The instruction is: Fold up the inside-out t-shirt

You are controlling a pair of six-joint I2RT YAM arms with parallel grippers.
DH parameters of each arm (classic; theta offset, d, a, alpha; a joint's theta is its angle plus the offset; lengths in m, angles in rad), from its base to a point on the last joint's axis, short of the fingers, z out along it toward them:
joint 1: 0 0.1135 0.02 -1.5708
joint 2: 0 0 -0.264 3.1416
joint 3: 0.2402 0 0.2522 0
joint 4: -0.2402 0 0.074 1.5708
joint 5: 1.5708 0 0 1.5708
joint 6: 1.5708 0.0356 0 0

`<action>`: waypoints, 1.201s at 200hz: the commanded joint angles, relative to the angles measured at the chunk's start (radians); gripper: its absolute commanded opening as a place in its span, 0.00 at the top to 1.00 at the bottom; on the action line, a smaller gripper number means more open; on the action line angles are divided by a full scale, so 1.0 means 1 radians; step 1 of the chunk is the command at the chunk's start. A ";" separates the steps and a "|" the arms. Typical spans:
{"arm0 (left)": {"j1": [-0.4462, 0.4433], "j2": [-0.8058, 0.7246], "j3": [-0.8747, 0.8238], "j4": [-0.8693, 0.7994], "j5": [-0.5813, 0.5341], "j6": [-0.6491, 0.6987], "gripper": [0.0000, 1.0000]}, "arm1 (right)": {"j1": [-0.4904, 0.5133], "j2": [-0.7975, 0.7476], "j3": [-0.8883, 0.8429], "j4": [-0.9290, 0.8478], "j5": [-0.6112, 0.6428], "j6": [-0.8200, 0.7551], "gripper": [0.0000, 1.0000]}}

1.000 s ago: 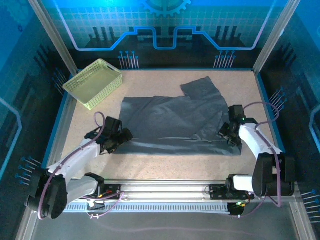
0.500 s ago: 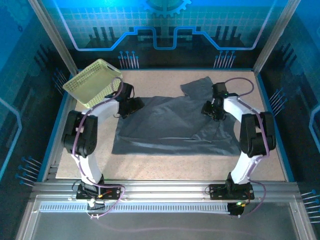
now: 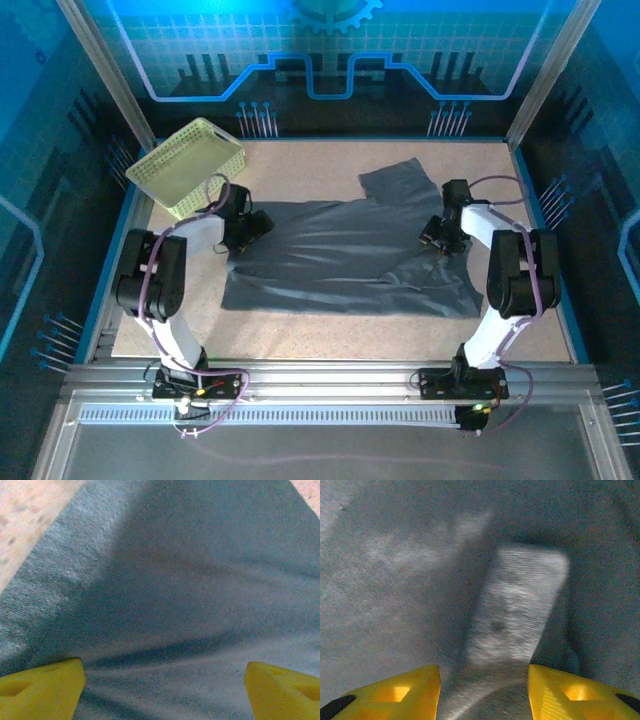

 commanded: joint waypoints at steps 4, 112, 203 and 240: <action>0.012 -0.032 0.016 -0.084 -0.014 0.007 0.14 | 0.033 -0.049 0.052 -0.022 0.025 -0.041 0.49; 0.025 0.330 0.502 -0.134 0.009 0.083 0.15 | 0.046 0.391 0.644 -0.080 -0.124 -0.158 0.49; 0.109 0.398 0.521 -0.122 0.003 0.093 0.15 | -0.046 0.526 0.702 -0.126 -0.077 -0.052 0.49; 0.109 0.386 0.594 -0.171 0.013 0.141 0.15 | -0.031 0.488 0.734 -0.090 -0.124 -0.155 0.48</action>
